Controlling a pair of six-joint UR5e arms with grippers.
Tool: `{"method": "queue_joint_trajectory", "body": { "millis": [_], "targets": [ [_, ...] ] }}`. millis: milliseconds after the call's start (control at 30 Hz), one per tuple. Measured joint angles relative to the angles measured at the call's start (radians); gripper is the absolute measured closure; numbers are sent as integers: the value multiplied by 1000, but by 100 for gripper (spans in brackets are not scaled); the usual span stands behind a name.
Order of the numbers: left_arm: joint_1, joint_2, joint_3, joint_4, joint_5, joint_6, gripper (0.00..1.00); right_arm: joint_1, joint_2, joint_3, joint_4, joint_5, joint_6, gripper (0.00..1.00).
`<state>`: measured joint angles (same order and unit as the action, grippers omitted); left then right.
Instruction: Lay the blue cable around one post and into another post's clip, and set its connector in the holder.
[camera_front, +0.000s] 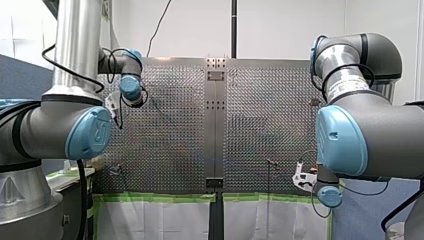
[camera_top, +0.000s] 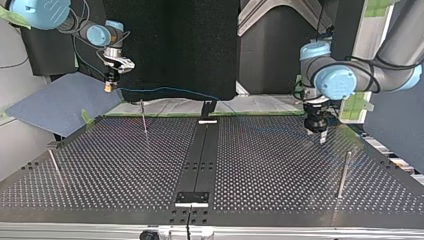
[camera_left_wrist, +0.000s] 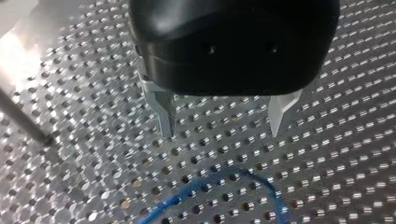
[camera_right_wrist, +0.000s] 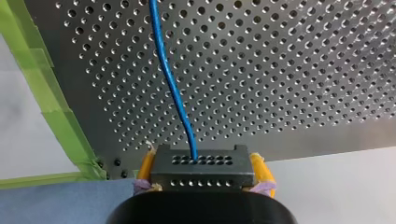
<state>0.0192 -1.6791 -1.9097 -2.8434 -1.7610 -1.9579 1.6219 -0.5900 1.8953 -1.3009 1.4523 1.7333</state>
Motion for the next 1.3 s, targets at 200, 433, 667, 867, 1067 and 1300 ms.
{"method": "queue_joint_trajectory", "body": {
  "millis": [200,433,667,867,1067,1300],
  "targets": [
    [-4,56,-56,-17,40,-11,1,1,0,0,10,-1,0,100],
    [-12,119,-96,-20,91,-35,1,4,0,0,20,-2,-4,100],
    [-15,180,-99,-60,60,-19,1,7,0,0,21,-5,-15,100],
    [-15,239,-99,-107,15,16,1,9,0,0,23,-6,-18,100],
    [-6,290,-100,-132,-35,26,1,9,0,0,25,-6,-18,100],
    [13,293,-105,-121,-74,16,1,9,0,0,26,-6,-20,100]
  ]
}}
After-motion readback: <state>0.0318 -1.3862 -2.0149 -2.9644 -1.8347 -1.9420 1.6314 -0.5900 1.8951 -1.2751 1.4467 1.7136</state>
